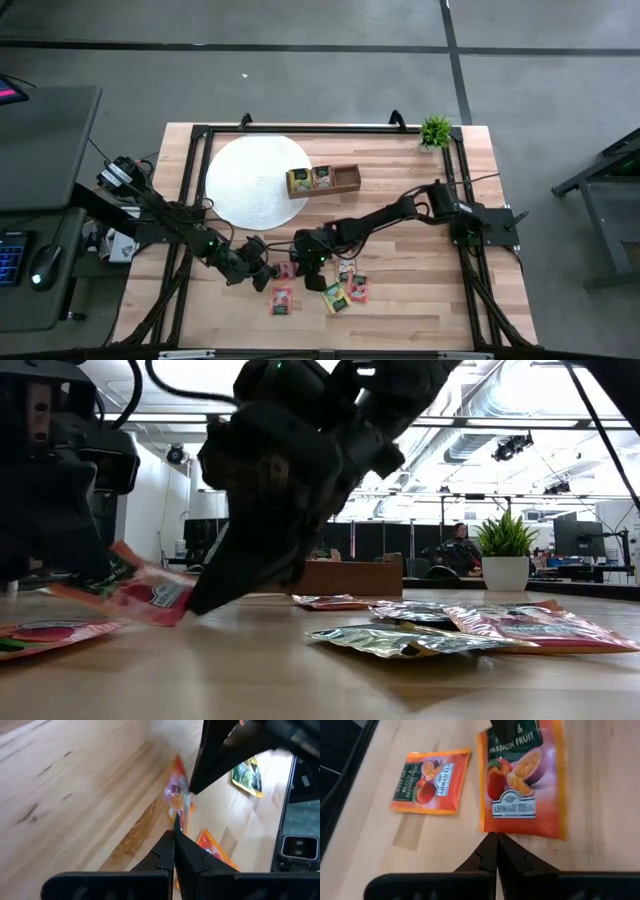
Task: Pick & Place Tea
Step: Put the orange tea bag into the right compartment of the wooden organizer
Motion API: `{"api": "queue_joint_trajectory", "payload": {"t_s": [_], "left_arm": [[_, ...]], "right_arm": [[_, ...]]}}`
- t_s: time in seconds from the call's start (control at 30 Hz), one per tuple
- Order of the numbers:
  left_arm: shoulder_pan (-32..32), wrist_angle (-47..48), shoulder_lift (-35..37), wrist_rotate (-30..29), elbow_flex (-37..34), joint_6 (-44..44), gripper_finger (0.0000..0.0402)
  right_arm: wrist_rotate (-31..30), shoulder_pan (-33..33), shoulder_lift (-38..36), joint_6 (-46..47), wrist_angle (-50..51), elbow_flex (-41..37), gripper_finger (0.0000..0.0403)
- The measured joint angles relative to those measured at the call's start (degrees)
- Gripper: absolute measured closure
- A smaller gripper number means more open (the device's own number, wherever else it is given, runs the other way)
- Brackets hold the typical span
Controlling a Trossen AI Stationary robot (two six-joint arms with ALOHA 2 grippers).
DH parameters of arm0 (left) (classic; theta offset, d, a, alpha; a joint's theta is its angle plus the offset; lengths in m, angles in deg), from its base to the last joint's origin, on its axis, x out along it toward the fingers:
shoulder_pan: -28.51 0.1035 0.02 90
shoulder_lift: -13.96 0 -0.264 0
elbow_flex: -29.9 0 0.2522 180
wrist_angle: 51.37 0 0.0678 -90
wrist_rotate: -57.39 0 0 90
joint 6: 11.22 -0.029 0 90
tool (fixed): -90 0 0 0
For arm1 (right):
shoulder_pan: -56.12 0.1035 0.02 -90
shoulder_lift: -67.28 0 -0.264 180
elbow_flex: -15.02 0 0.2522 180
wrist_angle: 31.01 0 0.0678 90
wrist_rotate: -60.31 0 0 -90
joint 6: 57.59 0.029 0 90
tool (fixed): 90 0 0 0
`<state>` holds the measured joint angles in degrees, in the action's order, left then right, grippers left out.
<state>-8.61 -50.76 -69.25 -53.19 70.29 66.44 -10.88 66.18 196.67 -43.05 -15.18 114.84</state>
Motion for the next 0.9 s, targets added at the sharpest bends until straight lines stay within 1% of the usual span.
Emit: {"api": "queue_joint_trajectory", "payload": {"t_s": [0.17, 0.27, 0.33, 0.4, 0.5, 0.6, 0.67, 0.77, 0.83, 0.9], "left_arm": [[0.0, 0.0, 1.4, -1.1, 0.0, -3.6, 0.0401], [0.2, 0.1, 2.6, -2.2, 0.0, -6.4, 0.0401], [1.4, 0.2, 3.5, -1.6, 0.0, -8.7, 0.0401], [3.2, 0.1, 4.6, -0.4, 0.0, -12.3, 0.0401], [7.1, 1.1, 6.2, 3.3, 0.9, -18.9, 0.0401], [11.7, 4.8, 7.0, 8.1, 4.0, -27.0, 0.0401], [14.6, 8.1, 7.0, 11.3, 7.5, -32.4, 0.0401], [17.8, 16.9, 7.0, 14.4, 13.3, -39.4, 0.0401], [19.5, 22.6, 7.0, 15.6, 17.4, -43.9, 0.0401], [20.4, 27.4, 7.0, 15.6, 21.1, -47.3, 0.0401]], "right_arm": [[0.6, -0.4, -4.6, -0.4, 2.3, 0.2, 0.0402], [1.0, -0.6, -7.9, -1.5, 5.3, 0.2, 0.0402], [1.1, -0.7, -10.3, -1.9, 6.9, 0.2, 0.0402], [1.1, -0.9, -13.2, -2.7, 8.7, 0.2, 0.0402], [1.0, -1.2, -16.9, -4.5, 11.6, 0.3, 0.0402], [0.9, -2.0, -19.6, -5.8, 13.3, 0.3, 0.0402], [0.9, -2.9, -21.2, -6.0, 14.1, 0.3, 0.0398], [1.1, -4.3, -22.5, -6.1, 16.2, 0.3, 0.0369], [1.1, -4.9, -22.8, -6.0, 17.0, 0.3, 0.0335], [1.1, -5.4, -23.3, -6.1, 17.8, 0.3, 0.0297]]}}
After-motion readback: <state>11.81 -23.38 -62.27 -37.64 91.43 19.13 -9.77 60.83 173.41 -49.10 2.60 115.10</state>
